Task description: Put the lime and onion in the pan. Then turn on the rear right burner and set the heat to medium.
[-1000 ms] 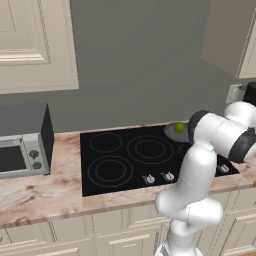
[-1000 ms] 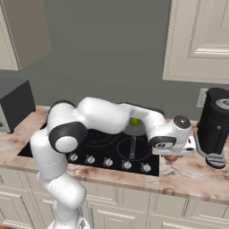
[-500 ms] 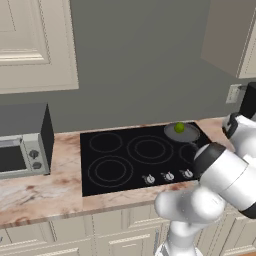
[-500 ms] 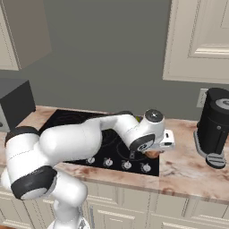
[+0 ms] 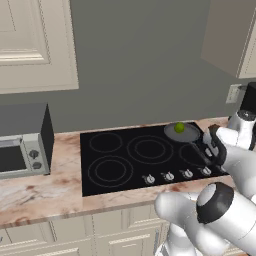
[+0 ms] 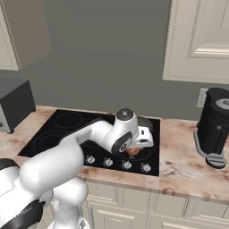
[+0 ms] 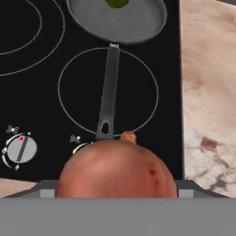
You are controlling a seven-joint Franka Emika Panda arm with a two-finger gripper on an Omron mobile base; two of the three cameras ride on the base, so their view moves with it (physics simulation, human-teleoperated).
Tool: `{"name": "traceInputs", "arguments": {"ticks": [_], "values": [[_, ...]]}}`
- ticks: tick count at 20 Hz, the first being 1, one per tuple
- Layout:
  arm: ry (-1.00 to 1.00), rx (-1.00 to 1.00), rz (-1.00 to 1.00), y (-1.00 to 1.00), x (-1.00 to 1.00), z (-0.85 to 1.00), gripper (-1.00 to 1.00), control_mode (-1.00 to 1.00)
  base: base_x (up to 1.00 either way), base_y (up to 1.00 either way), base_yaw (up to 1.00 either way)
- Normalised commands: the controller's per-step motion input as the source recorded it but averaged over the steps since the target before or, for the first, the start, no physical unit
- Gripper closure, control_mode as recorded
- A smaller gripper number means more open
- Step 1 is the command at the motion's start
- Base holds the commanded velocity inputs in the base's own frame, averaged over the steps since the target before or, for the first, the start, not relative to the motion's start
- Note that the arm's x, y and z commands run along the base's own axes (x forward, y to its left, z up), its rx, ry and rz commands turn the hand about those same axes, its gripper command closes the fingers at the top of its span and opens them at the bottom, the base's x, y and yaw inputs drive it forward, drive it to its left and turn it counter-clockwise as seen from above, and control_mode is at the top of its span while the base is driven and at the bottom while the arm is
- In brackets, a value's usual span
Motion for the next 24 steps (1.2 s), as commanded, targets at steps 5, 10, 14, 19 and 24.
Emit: {"name": "traceInputs", "arguments": {"ticks": [5,10,14,19,24], "values": [[0.0,0.0,0.0,0.41,0.5,0.24,1.0,-1.0,0.0,0.0,0.0],[0.0,0.01,0.0,0.2,0.66,0.24,1.0,-1.0,0.0,0.0,0.0],[0.0,0.08,0.0,0.13,0.66,0.16,1.0,-1.0,0.0,0.0,0.0],[0.03,0.12,0.0,0.01,0.64,0.08,1.0,-1.0,0.0,0.0,0.0],[0.12,0.05,0.0,0.0,0.55,0.12,1.0,-1.0,0.0,0.0,0.0]]}}
